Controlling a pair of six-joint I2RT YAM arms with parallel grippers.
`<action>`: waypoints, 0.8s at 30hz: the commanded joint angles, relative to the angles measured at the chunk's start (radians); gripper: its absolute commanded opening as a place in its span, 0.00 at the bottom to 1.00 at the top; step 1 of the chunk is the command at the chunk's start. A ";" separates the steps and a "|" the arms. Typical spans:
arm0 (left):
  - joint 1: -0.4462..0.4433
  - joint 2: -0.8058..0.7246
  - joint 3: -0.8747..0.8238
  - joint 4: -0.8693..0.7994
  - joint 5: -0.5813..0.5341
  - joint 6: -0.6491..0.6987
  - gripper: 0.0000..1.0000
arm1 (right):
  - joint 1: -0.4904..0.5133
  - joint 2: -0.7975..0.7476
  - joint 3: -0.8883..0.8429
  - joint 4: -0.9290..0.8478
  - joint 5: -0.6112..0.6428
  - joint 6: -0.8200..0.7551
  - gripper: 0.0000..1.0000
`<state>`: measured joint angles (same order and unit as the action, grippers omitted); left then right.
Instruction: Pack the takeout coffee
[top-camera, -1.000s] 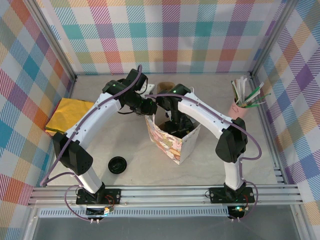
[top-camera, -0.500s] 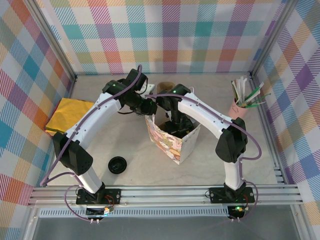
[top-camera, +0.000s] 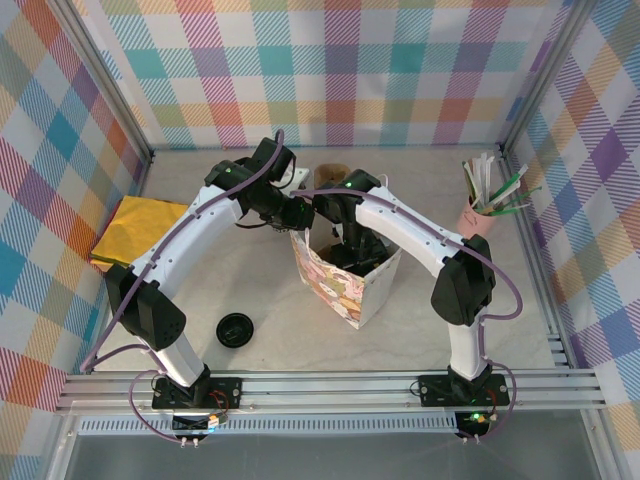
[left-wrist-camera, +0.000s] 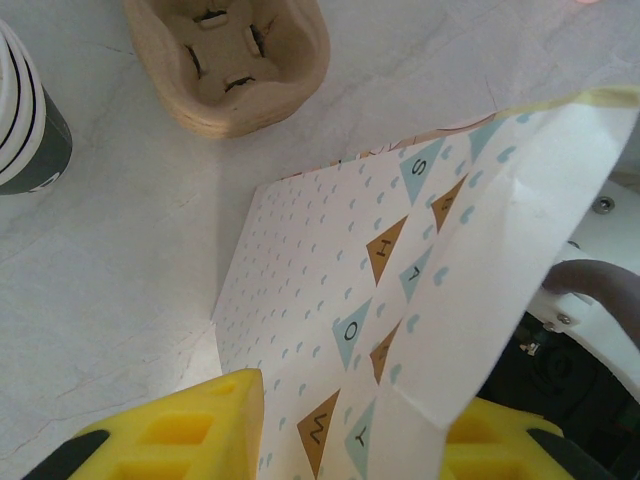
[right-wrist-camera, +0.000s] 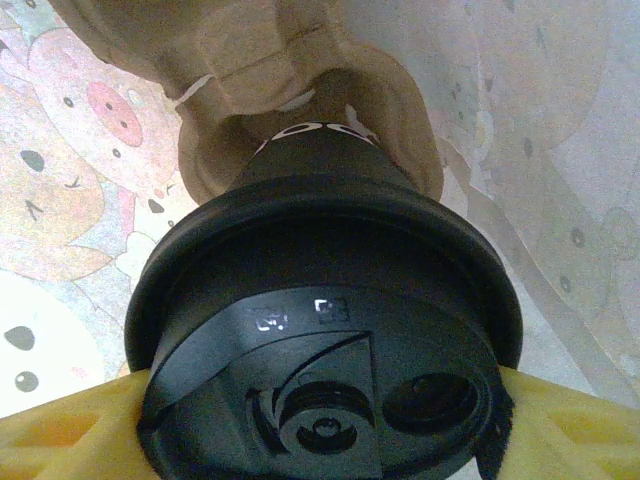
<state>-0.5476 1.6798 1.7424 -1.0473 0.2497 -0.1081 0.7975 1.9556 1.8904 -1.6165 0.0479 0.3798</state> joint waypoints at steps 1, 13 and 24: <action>-0.009 -0.028 -0.011 -0.023 0.010 -0.002 0.33 | -0.004 -0.023 -0.013 -0.046 -0.011 0.005 0.71; -0.009 -0.029 -0.013 -0.023 0.013 -0.004 0.33 | -0.003 -0.024 -0.026 -0.026 -0.006 0.004 0.71; -0.008 -0.031 -0.020 -0.022 0.014 -0.007 0.33 | -0.004 -0.023 -0.048 -0.003 -0.015 0.004 0.71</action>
<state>-0.5476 1.6798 1.7359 -1.0481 0.2497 -0.1120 0.7975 1.9553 1.8599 -1.5978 0.0463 0.3798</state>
